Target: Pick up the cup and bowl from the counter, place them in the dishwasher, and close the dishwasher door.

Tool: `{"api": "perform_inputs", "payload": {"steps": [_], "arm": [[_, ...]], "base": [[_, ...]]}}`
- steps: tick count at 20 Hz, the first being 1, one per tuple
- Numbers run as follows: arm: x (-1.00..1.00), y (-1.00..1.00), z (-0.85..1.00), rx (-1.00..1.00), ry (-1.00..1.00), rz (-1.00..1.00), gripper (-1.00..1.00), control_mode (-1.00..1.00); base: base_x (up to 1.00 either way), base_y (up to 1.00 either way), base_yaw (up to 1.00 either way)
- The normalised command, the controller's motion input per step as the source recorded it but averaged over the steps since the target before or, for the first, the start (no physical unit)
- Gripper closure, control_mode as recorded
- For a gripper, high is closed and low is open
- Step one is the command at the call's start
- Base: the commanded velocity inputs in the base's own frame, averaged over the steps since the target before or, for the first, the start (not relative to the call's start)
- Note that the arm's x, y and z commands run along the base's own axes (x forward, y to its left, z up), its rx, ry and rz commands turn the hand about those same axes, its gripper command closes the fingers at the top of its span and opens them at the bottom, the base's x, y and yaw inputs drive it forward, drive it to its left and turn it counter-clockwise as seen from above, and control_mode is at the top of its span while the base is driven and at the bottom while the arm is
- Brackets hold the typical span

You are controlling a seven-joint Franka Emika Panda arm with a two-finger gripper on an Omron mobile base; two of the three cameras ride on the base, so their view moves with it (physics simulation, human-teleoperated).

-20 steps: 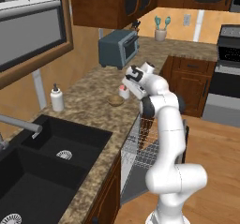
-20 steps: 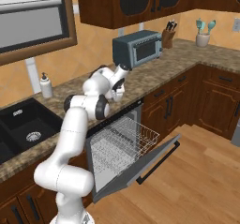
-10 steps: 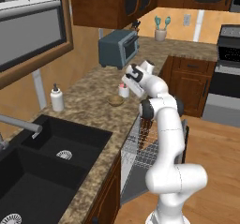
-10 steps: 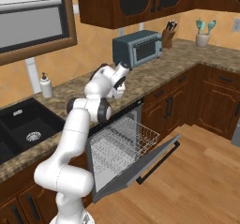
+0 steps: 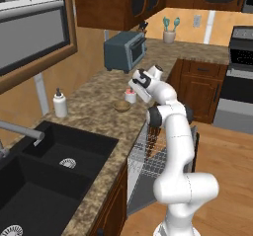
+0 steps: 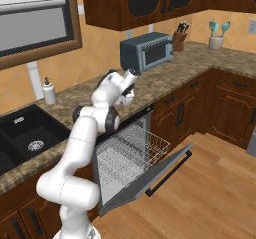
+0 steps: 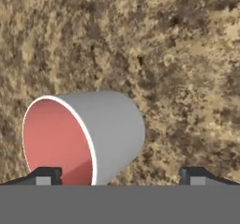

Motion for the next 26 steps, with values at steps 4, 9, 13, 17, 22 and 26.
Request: {"api": "perform_inputs", "payload": {"steps": [4, 9, 13, 17, 22, 26], "arm": [[0.41, 0.0, -0.22, 0.0, 0.0, 0.0, -1.0, -1.0], [0.06, 0.01, -0.18, 0.0, 0.0, 0.0, 1.0, -1.0], [-0.31, 0.07, -0.07, 0.0, 0.0, 0.0, 1.0, -1.0], [-0.88, 0.03, -0.08, 0.01, -0.03, 0.0, 1.0, -1.0], [-1.0, 0.0, 0.0, 0.06, -0.17, 0.02, 1.0, -1.0], [-1.0, -0.22, -0.03, 0.12, -0.21, 0.01, 1.0, -1.0]], "base": [[0.0, 0.0, 0.0], [0.0, 0.0, 0.0], [0.0, 0.0, 0.0], [0.0, 0.0, 0.0], [0.0, 0.0, 0.0], [0.0, 0.0, 0.0]]}}
